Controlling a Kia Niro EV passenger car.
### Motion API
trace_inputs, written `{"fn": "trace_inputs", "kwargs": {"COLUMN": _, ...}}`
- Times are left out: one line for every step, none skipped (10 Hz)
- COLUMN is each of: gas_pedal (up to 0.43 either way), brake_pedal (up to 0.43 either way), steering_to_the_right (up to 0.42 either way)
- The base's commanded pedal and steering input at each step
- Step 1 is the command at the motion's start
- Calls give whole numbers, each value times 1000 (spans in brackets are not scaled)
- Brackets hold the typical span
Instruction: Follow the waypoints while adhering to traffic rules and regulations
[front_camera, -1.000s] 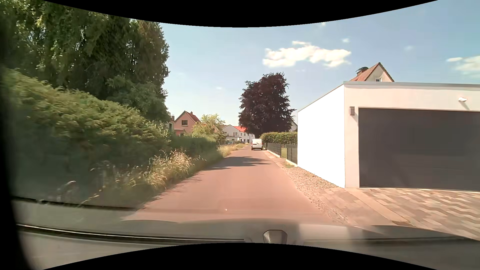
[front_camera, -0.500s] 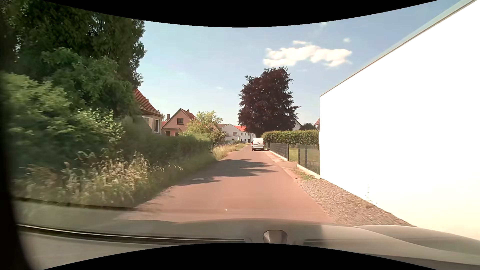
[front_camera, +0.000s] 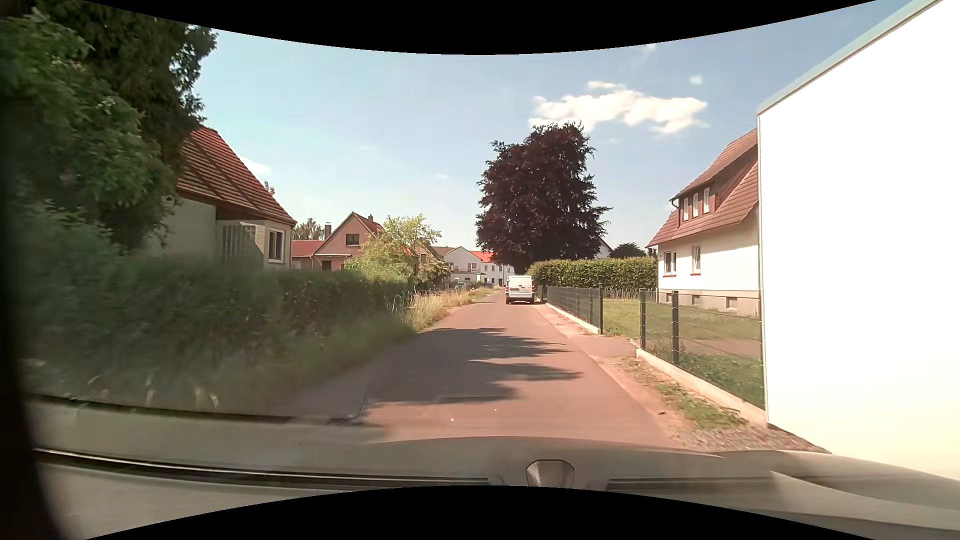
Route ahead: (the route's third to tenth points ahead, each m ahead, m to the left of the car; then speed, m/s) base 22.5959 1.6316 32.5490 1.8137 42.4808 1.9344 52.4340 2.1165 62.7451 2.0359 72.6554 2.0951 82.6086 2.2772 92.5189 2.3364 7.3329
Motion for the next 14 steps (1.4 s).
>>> {"fn": "trace_inputs", "kwargs": {"gas_pedal": 0, "brake_pedal": 6, "steering_to_the_right": -22}}
{"fn": "trace_inputs", "kwargs": {"gas_pedal": 0, "brake_pedal": 6, "steering_to_the_right": -26}}
{"fn": "trace_inputs", "kwargs": {"gas_pedal": 0, "brake_pedal": 6, "steering_to_the_right": -31}}
{"fn": "trace_inputs", "kwargs": {"gas_pedal": 0, "brake_pedal": 6, "steering_to_the_right": -32}}
{"fn": "trace_inputs", "kwargs": {"gas_pedal": 0, "brake_pedal": 6, "steering_to_the_right": -32}}
{"fn": "trace_inputs", "kwargs": {"gas_pedal": 0, "brake_pedal": 6, "steering_to_the_right": -32}}
{"fn": "trace_inputs", "kwargs": {"gas_pedal": 0, "brake_pedal": 6, "steering_to_the_right": -32}}
{"fn": "trace_inputs", "kwargs": {"gas_pedal": 0, "brake_pedal": 6, "steering_to_the_right": -32}}
{"fn": "trace_inputs", "kwargs": {"gas_pedal": 0, "brake_pedal": 6, "steering_to_the_right": -32}}
{"fn": "trace_inputs", "kwargs": {"gas_pedal": 0, "brake_pedal": 6, "steering_to_the_right": -30}}
{"fn": "trace_inputs", "kwargs": {"gas_pedal": 0, "brake_pedal": 6, "steering_to_the_right": -27}}
{"fn": "trace_inputs", "kwargs": {"gas_pedal": 0, "brake_pedal": 6, "steering_to_the_right": -24}}
{"fn": "trace_inputs", "kwargs": {"gas_pedal": 0, "brake_pedal": 6, "steering_to_the_right": -24}}
{"fn": "trace_inputs", "kwargs": {"gas_pedal": 0, "brake_pedal": 6, "steering_to_the_right": -24}}
